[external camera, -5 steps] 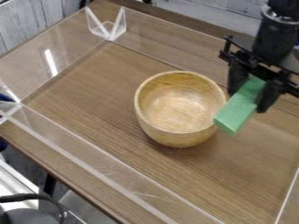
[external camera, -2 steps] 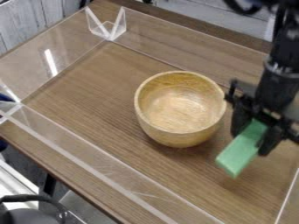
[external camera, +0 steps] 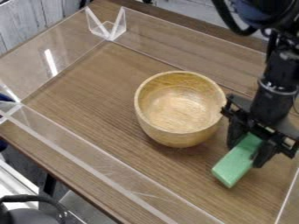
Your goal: Remove the green block from inside the brown bowl and put it on the table
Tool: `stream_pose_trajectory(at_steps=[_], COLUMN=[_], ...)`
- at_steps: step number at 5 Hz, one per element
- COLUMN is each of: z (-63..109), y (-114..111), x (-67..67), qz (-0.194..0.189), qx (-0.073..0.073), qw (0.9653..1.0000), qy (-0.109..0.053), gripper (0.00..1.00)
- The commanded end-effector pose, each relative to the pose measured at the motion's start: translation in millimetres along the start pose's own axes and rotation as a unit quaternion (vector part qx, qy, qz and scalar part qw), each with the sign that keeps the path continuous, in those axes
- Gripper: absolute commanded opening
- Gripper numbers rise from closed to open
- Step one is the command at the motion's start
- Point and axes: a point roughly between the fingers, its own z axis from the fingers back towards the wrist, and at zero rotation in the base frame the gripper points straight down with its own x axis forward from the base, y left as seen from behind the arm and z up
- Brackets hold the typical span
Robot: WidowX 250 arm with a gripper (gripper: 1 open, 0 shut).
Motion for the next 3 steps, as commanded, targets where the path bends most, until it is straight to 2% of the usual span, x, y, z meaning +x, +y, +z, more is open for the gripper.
stream_pose_trajectory(at_steps=[1, 2, 3], z=[24.8, 27.1, 32.4], y=[-0.3, -0.3, 0.5], x=[10.5, 9.8, 8.3], qz=[-0.003, -0.002, 0.0], qx=[-0.005, -0.006, -0.006], qw=[0.9989, 0.9989, 0.9988], qy=[-0.047, -0.046, -0.049], gripper=[0.0, 1.0, 1.0])
